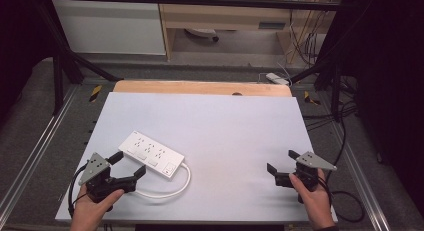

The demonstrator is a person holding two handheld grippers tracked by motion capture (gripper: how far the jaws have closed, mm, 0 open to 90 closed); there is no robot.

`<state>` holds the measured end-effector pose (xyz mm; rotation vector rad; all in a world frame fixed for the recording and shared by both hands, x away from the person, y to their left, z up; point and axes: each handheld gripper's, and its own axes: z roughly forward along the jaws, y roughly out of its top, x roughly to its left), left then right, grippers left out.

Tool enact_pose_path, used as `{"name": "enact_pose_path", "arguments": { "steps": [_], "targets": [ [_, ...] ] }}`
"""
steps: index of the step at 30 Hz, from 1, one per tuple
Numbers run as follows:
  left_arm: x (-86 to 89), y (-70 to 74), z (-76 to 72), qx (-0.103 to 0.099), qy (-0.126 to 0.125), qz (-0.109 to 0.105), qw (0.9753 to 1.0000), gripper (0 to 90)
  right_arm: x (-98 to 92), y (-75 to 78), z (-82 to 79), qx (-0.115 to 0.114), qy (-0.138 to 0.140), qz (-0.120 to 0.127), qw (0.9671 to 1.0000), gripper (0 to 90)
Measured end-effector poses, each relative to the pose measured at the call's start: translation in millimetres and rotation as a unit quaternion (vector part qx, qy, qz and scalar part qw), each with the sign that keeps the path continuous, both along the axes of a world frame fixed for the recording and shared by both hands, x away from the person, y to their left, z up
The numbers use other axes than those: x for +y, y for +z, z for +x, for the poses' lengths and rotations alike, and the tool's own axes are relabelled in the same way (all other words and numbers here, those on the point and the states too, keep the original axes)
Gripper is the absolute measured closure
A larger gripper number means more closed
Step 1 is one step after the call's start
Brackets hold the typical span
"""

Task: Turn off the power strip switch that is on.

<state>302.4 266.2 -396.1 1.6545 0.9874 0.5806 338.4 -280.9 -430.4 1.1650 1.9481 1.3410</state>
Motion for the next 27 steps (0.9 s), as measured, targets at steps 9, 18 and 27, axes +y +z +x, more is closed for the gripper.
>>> {"name": "enact_pose_path", "arguments": {
  "steps": [9,18,27],
  "targets": [
    [0.6,3.6,-1.5,-0.012,0.003,-0.003,0.9999,6.1,-0.3,0.2,0.0,-0.002,-0.003,-0.001,1.0,2.6],
    [1.6,9.0,-3.1,-0.017,0.001,-0.016,0.9997,8.2,-0.4,0.6,-0.1,-0.002,-0.005,0.001,1.0,2.5],
    [4.9,15.5,-0.8,-0.02,0.002,-0.027,0.9994,9.1,-0.8,0.6,-0.1,-0.002,-0.006,0.001,1.0,2.6]
  ]
}}
